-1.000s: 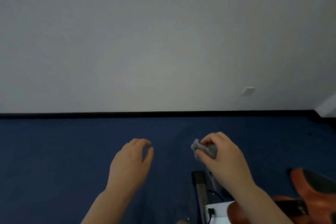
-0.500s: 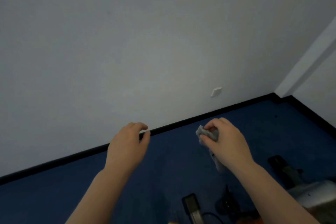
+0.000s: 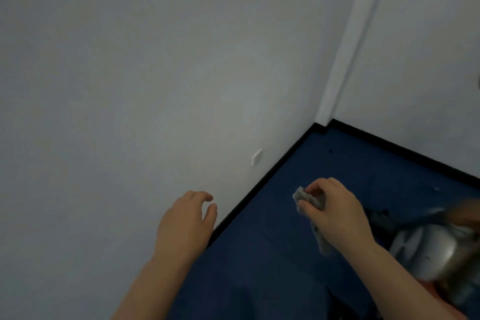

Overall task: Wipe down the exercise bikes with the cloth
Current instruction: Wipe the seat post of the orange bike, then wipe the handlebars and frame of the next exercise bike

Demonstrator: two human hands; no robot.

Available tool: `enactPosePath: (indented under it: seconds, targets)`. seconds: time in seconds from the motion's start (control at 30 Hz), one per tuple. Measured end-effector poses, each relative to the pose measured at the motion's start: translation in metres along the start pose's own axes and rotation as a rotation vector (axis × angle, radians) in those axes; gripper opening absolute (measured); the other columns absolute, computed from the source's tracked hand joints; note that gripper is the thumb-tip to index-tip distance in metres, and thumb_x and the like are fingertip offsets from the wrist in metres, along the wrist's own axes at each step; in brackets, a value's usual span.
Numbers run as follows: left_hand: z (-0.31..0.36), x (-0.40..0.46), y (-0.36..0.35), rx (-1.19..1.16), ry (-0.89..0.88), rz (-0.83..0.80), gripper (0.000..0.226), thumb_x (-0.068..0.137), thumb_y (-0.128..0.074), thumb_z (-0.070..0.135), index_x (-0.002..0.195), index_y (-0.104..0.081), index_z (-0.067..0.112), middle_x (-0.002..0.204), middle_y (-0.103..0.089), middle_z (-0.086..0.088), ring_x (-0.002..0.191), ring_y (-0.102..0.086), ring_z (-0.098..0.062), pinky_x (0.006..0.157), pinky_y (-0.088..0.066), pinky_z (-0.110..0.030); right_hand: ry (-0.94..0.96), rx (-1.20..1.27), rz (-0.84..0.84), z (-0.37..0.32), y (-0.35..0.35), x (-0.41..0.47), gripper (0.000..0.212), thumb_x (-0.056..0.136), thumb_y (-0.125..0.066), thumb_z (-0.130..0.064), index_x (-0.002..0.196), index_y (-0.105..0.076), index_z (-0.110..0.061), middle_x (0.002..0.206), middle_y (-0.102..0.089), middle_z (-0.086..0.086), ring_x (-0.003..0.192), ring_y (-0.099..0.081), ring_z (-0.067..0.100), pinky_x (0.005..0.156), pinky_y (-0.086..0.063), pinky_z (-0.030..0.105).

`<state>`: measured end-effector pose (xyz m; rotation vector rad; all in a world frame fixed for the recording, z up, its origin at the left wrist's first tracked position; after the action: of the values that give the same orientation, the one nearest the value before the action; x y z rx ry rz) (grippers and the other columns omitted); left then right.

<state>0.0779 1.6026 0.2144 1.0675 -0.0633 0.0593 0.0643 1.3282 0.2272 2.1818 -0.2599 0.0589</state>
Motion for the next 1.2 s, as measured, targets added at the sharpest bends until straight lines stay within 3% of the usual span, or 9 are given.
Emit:
enactPosePath:
  seconds: [0.17, 0.4, 0.57, 0.77, 0.87, 0.97, 1.07, 1.2]
  targets:
    - [0.033, 0.089, -0.023, -0.054, -0.215, -0.105, 0.033, 0.095, -0.043, 0.037, 0.121, -0.058, 0.024, 0.124, -0.059, 0.007, 0.109, -0.055, -0.011, 0.083, -0.043, -0.026, -0.162, -0.056, 0.127, 0.006, 0.005, 0.025, 0.017, 0.079, -0.069, -0.036, 0.082, -0.054, -0.031, 0.084, -0.05, -0.017, 0.073, -0.051, -0.002, 0.055, -0.038, 0.016]
    - [0.125, 0.145, -0.091, -0.137, -0.455, -0.313, 0.033, 0.093, -0.045, 0.038, 0.121, -0.056, 0.025, 0.125, -0.056, 0.007, 0.109, -0.056, -0.013, 0.087, -0.048, -0.035, -0.373, -0.111, 0.279, 0.057, 0.046, 0.032, 0.015, 0.08, -0.068, -0.036, 0.086, -0.055, -0.03, 0.086, -0.049, -0.016, 0.074, -0.049, -0.001, 0.057, -0.036, 0.013]
    - [0.188, 0.169, -0.139, -0.138, -0.596, -0.362, 0.032, 0.094, -0.046, 0.039, 0.122, -0.055, 0.028, 0.125, -0.054, 0.012, 0.103, -0.055, -0.006, 0.077, -0.04, -0.022, -0.501, -0.129, 0.361, 0.12, 0.079, 0.04, 0.017, 0.079, -0.07, -0.035, 0.085, -0.056, -0.029, 0.086, -0.049, -0.017, 0.077, -0.048, -0.005, 0.056, -0.035, 0.013]
    - [0.275, 0.207, -0.195, -0.111, -0.686, -0.434, 0.034, 0.093, -0.049, 0.037, 0.124, -0.055, 0.024, 0.13, -0.054, 0.007, 0.112, -0.055, -0.011, 0.091, -0.044, -0.028, -0.601, -0.153, 0.43, 0.188, 0.123, 0.066, 0.017, 0.078, -0.07, -0.036, 0.083, -0.053, -0.032, 0.085, -0.048, -0.018, 0.078, -0.047, -0.009, 0.052, -0.032, 0.014]
    - [0.327, 0.225, -0.213, -0.172, -0.723, -0.419, 0.034, 0.093, -0.048, 0.038, 0.124, -0.054, 0.026, 0.131, -0.052, 0.01, 0.113, -0.053, -0.009, 0.087, -0.043, -0.025, -0.618, -0.194, 0.444, 0.217, 0.148, 0.09, 0.017, 0.079, -0.07, -0.036, 0.087, -0.056, -0.031, 0.086, -0.048, -0.018, 0.074, -0.048, -0.005, 0.052, -0.032, 0.013]
    - [0.367, 0.241, -0.226, -0.205, -0.764, -0.437, 0.035, 0.093, -0.047, 0.039, 0.126, -0.052, 0.028, 0.131, -0.05, 0.013, 0.111, -0.052, -0.006, 0.085, -0.042, -0.024, -0.615, -0.175, 0.477, 0.235, 0.171, 0.116, 0.017, 0.079, -0.071, -0.032, 0.087, -0.057, -0.026, 0.087, -0.05, -0.015, 0.077, -0.051, 0.001, 0.06, -0.042, 0.018]
    - [0.4, 0.261, -0.245, -0.198, -0.797, -0.458, 0.035, 0.093, -0.046, 0.042, 0.126, -0.051, 0.031, 0.129, -0.049, 0.016, 0.104, -0.051, -0.003, 0.08, -0.042, -0.023, -0.625, -0.175, 0.54, 0.252, 0.193, 0.143, 0.018, 0.077, -0.071, -0.034, 0.084, -0.056, -0.029, 0.085, -0.05, -0.016, 0.077, -0.052, 0.0, 0.061, -0.046, 0.021]
    - [0.454, 0.288, -0.276, -0.225, -0.88, -0.512, 0.034, 0.093, -0.046, 0.041, 0.125, -0.052, 0.03, 0.13, -0.049, 0.015, 0.108, -0.051, -0.004, 0.082, -0.043, -0.024, -0.67, -0.169, 0.605, 0.285, 0.209, 0.175, 0.016, 0.078, -0.071, -0.033, 0.085, -0.057, -0.027, 0.086, -0.051, -0.015, 0.079, -0.05, -0.003, 0.064, -0.046, 0.021]
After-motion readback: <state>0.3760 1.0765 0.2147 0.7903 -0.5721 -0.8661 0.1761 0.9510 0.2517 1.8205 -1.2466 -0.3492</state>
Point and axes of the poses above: each hand's wrist, its own x-axis towards the middle knuckle, its own y-axis out of the back of the hand, z = x × y, the point moved 4 cm from there along x, towards the middle knuckle
